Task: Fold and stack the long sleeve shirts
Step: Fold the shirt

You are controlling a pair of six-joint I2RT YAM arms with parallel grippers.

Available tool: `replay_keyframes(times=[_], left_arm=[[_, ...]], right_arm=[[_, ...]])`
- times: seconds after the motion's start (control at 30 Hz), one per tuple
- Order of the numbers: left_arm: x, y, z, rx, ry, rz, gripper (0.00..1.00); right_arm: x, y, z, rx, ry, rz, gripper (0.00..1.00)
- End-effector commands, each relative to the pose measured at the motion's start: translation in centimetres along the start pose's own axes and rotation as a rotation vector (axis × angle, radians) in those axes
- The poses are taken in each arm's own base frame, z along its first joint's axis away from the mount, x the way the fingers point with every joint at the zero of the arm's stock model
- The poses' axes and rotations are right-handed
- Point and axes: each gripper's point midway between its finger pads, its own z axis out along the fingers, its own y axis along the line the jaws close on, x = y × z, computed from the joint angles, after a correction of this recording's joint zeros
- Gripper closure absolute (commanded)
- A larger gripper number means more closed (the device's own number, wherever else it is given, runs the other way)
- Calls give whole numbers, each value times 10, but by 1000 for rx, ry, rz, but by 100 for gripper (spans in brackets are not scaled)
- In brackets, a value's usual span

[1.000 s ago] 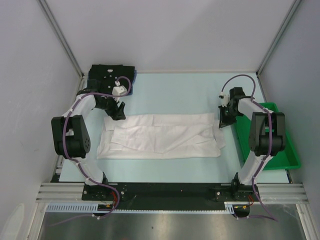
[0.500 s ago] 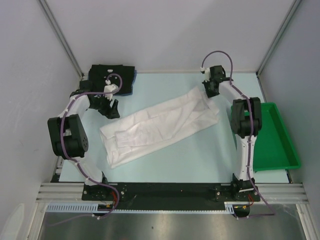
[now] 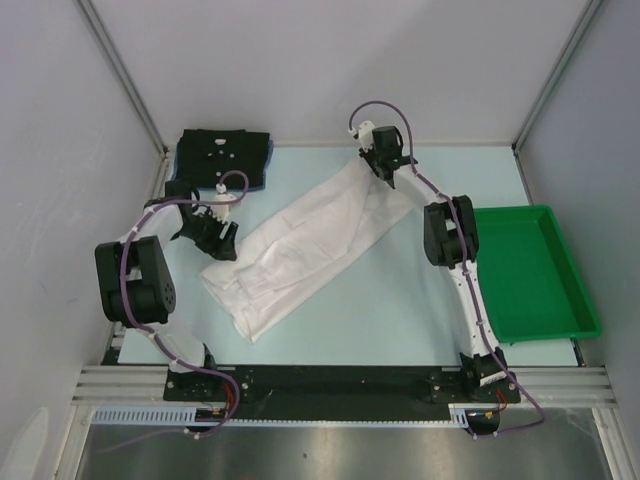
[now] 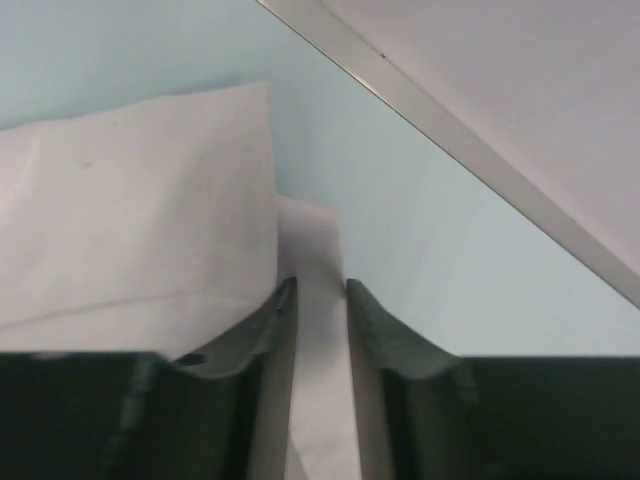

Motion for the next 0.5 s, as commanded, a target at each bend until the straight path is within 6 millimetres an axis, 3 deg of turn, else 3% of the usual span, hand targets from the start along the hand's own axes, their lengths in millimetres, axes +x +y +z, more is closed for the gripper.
replay_keyframes(times=[0.0,0.03,0.1,0.13,0.2,0.3,0.4,0.47], left_arm=[[20,2,3,-7,77,8,33],[21,3,4,-7,87,13,35],[32,4,9,-4,124,-2,39],[35,4,10,-1,133,-3,41],[46,0,14,10,165,-14,49],[60,-6,14,17,202,-16,61],[71,-17,13,43,225,-21,69],[76,-25,12,57,232,-23,71]], right_arm=[[-84,-57,-70,117,-196,8,64],[-91,-63,-88,119,-210,11,59],[-95,-70,-104,120,-215,18,52],[-87,-69,-108,107,-191,35,46],[-86,-86,-125,117,-185,71,43],[-61,-86,-140,53,-106,172,46],[-18,-63,-154,-79,38,356,50],[31,-32,-163,-171,196,520,50]])
